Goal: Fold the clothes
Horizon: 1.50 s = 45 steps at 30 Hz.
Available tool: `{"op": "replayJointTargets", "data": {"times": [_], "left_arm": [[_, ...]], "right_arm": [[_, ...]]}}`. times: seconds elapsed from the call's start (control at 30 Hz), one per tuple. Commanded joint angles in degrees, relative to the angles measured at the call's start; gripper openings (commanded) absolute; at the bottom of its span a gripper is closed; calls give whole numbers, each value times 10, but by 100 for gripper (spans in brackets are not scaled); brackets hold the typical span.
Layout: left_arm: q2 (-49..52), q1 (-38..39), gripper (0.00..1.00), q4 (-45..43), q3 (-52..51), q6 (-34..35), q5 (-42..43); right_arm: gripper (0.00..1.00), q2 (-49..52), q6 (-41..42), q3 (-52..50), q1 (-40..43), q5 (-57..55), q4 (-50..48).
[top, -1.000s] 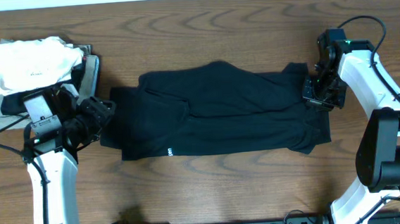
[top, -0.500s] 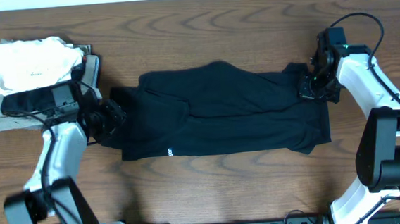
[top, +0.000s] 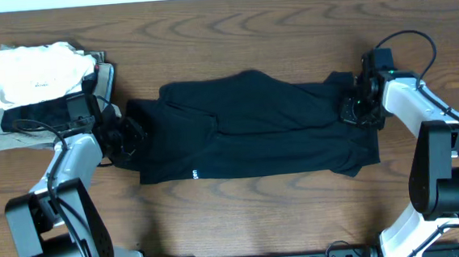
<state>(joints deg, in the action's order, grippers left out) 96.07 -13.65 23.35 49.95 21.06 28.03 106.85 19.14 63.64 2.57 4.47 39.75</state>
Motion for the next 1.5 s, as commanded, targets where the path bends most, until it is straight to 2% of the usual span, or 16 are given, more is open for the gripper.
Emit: {"op": "replayJointTargets", "data": {"times": [0.0,0.13,0.37,0.8,1.07,1.2,1.47], "left_arm": [[25,1,43,-3,2,-9,-20],[49,1,43,0,2,7,-19],[57,0,44,33,2,80,-19],[33,-8,43,176,2,78,-20],[-64,-8,43,269,2,60,-54],[-136,-8,43,300,2,60,-67],[-239,-7,43,312,2,63,-78]], "right_arm": [[1,-3,25,-18,8,1,-15],[1,-3,39,-26,16,0,-17],[1,-3,70,-26,39,-6,4],[1,-3,82,-26,87,-30,50],[1,-4,83,-26,89,-77,78],[1,-5,111,-24,94,-87,92],[1,-40,130,12,95,-118,125]]}}
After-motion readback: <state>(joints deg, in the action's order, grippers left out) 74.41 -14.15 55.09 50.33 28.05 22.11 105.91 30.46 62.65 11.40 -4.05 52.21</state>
